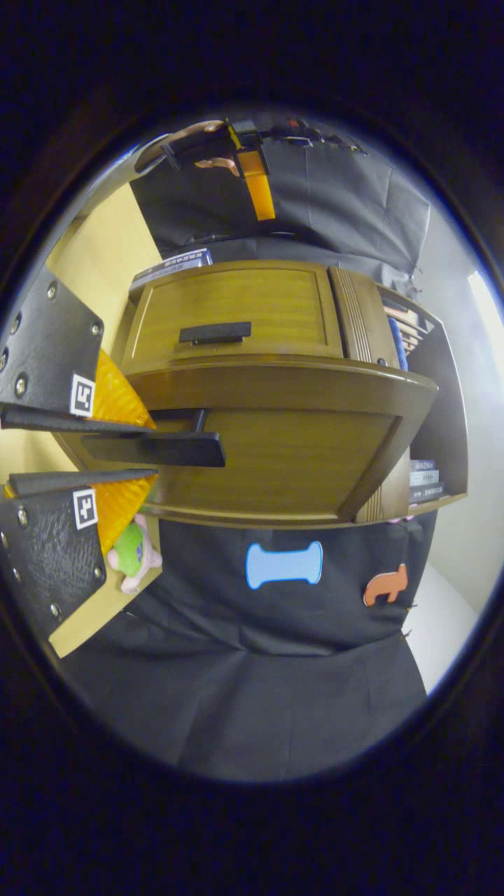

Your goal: Open the right door of the double-door shoe cabinet with the right hand, and open the left door with the left hand.

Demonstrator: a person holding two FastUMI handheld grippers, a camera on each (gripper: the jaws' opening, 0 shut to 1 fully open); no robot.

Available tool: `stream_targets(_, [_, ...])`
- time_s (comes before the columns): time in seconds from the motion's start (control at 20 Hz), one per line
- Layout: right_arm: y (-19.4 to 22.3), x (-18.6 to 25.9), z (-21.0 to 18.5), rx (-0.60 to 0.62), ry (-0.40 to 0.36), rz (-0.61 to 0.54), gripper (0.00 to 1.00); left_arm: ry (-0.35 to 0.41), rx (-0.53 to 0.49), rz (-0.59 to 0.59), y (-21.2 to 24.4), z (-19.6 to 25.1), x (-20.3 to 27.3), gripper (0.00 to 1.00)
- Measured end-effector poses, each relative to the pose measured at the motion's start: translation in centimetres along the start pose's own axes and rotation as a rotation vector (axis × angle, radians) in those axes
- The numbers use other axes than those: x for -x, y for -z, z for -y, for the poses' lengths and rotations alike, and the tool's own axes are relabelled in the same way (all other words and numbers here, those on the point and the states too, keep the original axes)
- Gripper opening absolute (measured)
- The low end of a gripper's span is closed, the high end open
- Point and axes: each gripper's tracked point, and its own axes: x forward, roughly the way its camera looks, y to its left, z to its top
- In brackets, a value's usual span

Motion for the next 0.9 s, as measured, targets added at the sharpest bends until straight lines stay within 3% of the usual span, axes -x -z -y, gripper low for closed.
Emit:
stream_targets(0.1, [-0.2, 0.5, 2.8, 0.015, 0.081, 0.017, 0.27, 0.008, 0.001, -0.004, 0.1, 0.1, 0.0, 0.92])
stream_targets(0.2, [-0.3, 0.2, 6.0, 0.025, 0.168, 0.028, 0.23, 0.012, 0.003, -0.005, 0.1, 0.1, 0.1, 0.92])
stream_targets(0.25, [-0.6, 1.1, 7.8, 0.044, 0.228, 0.030, 0.27, 0.014, 0.003, -0.005, 0.1, 0.2, 0.1, 0.92])
stream_targets(0.3, [-0.7, 1.3, 9.3, 0.029, 0.234, 0.032, 0.15, 0.014, 0.004, -0.006, 0.1, 0.3, 0.2, 0.92])
stream_targets(0.4, [-0.6, 1.2, 10.5, -0.064, 0.195, 0.037, 0.16, 0.014, 0.005, -0.008, -0.2, 0.6, 0.0, 0.92])
stream_targets(0.6, [-0.3, 0.8, 13.3, -0.084, 0.119, 0.039, 0.15, 0.015, -0.001, -0.019, 0.2, 0.5, -0.1, 0.92])
stream_targets(0.65, [-0.3, 0.7, 13.6, -0.093, 0.105, 0.038, 0.23, 0.015, -0.006, -0.022, 0.3, 0.4, -0.1, 0.92])
stream_targets(0.8, [-0.3, 0.5, 14.2, -0.097, 0.091, 0.047, 0.27, 0.019, -0.020, -0.028, 0.3, 0.6, -0.1, 0.96])
stream_targets(0.9, [-0.2, 0.8, 15.0, -0.092, 0.104, 0.056, 0.34, 0.025, -0.026, -0.031, 0.4, 0.7, -0.2, 0.99])
